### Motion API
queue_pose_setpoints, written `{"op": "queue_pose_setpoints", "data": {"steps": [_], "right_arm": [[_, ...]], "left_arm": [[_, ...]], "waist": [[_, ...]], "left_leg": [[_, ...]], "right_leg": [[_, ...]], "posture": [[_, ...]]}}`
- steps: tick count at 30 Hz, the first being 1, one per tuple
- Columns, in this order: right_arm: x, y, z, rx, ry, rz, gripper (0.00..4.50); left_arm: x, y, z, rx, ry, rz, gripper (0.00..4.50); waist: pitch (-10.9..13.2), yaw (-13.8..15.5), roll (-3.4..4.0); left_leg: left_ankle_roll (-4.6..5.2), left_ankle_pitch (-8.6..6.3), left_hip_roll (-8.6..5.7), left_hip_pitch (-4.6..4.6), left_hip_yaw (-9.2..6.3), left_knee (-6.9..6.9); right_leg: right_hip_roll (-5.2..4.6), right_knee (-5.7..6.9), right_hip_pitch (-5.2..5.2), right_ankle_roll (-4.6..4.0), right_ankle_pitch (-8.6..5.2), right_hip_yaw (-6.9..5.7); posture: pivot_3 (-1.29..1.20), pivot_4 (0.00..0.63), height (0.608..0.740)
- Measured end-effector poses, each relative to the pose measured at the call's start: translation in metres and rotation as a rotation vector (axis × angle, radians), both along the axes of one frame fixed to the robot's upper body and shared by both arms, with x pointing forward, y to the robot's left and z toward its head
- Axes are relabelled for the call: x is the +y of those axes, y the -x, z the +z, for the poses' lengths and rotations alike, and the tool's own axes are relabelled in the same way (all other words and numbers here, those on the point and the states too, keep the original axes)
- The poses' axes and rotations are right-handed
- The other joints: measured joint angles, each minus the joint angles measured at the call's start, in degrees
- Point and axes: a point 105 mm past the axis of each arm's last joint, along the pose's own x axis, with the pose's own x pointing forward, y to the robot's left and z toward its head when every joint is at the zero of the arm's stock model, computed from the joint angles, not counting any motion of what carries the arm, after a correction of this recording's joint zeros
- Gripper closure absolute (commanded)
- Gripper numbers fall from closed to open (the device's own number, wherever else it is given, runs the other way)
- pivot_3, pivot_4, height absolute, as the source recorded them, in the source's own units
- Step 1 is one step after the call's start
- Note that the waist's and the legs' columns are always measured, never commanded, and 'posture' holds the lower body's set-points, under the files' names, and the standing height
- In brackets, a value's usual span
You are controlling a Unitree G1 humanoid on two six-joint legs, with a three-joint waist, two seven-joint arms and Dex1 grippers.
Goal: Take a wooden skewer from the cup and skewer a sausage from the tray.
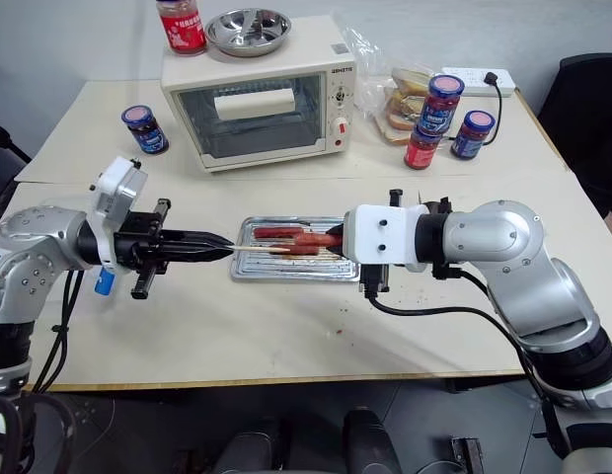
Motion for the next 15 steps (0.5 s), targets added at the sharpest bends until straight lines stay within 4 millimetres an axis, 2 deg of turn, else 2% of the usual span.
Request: {"op": "queue_pose_setpoints", "data": {"steps": [4, 15], "right_arm": [[0.0014, 0.0012, -0.0008, 0.001, 0.003, 0.007, 3.65], [0.0040, 0.0029, 0.0001, -0.003, -0.007, 0.009, 3.65]], "left_arm": [[-0.0019, -0.0001, 0.0058, -0.022, -0.001, -0.008, 4.50], [0.0035, -0.0045, 0.0027, -0.016, -0.008, 0.008, 4.50]], "waist": [[0.0, 0.0, 0.00], [0.0, 0.0, 0.00]], "left_leg": [[0.00, 0.00, 0.00, 0.00, 0.00, 0.00], [0.00, 0.00, 0.00, 0.00, 0.00, 0.02]], "right_leg": [[0.00, 0.01, 0.00, 0.00, 0.00, 0.00], [0.01, 0.03, -0.01, 0.00, 0.00, -0.01]], "posture": [[0.00, 0.150, 0.740], [0.00, 0.150, 0.740]]}}
